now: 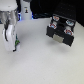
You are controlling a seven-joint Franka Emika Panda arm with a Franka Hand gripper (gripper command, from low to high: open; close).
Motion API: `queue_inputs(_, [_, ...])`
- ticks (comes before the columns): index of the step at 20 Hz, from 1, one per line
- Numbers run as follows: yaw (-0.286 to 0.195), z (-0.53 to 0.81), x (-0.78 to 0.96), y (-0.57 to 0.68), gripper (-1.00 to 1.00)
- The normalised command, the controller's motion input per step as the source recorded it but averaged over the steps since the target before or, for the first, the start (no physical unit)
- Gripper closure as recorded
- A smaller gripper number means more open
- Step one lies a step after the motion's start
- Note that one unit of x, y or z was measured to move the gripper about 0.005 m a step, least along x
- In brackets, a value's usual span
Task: Open the kcup holder, insert the kcup into the holder, and close the kcup holder
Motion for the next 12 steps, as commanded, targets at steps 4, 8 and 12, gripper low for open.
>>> queue_inputs(4, [-0.077, 0.0, 0.11, -0.02, -1.0])
queue_inputs(8, [-0.019, 0.45, 0.11, 0.14, 1.0])
queue_inputs(12, [-0.008, 0.75, 0.17, 0.29, 1.0])
